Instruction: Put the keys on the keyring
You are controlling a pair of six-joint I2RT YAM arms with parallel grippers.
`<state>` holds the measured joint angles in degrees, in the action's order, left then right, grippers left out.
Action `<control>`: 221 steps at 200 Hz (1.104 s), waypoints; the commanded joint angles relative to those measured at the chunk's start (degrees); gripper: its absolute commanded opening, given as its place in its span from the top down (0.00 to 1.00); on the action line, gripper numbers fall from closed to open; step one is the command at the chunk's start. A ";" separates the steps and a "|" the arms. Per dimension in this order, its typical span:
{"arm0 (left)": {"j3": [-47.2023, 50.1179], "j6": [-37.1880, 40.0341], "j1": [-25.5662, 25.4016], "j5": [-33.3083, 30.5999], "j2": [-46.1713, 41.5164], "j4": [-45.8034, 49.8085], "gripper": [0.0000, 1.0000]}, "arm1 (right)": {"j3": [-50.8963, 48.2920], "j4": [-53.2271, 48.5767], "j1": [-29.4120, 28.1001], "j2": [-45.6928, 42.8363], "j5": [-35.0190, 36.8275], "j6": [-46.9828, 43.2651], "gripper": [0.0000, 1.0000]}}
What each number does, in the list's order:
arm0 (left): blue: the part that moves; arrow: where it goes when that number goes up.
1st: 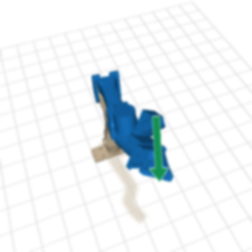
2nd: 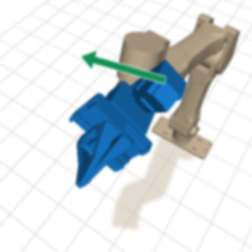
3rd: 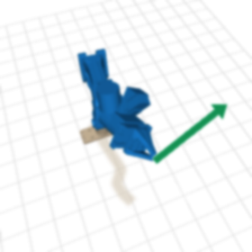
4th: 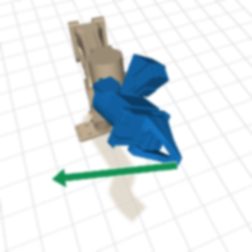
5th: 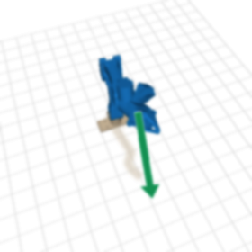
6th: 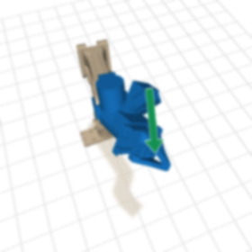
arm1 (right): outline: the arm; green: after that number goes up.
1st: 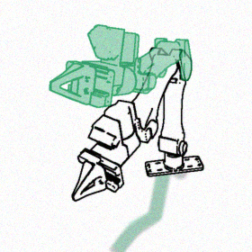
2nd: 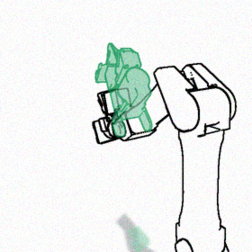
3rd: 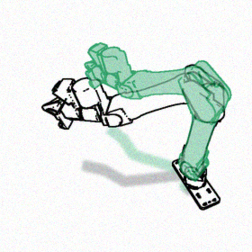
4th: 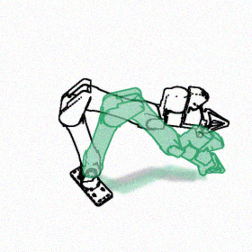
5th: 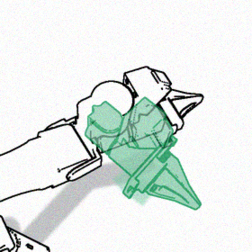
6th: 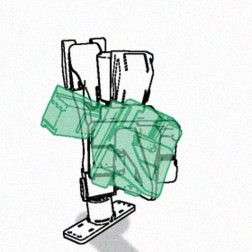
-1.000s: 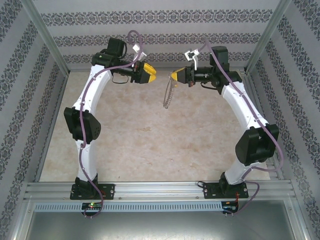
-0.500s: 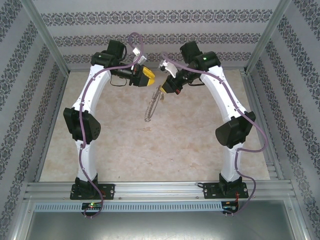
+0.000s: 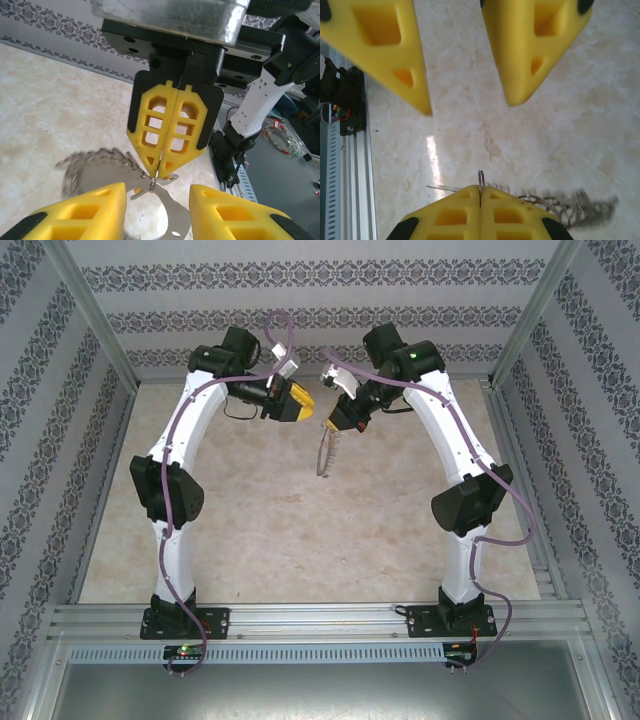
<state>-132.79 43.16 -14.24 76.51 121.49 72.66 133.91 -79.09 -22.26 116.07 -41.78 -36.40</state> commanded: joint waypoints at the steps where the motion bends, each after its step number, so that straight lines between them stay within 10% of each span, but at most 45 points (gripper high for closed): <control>1: -1.35 2.40 -1.12 2.17 1.19 2.54 0.62 | 2.59 -0.62 0.01 -1.69 -1.27 -1.04 1.00; 221: -2.50 4.74 -3.93 2.74 4.72 5.91 0.67 | 2.85 1.00 -0.22 -1.90 -2.50 -0.66 1.00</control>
<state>-133.43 45.98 -17.32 77.58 125.23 76.36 135.17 -78.98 -22.28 116.05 -41.82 -36.38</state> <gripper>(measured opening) 0.344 0.057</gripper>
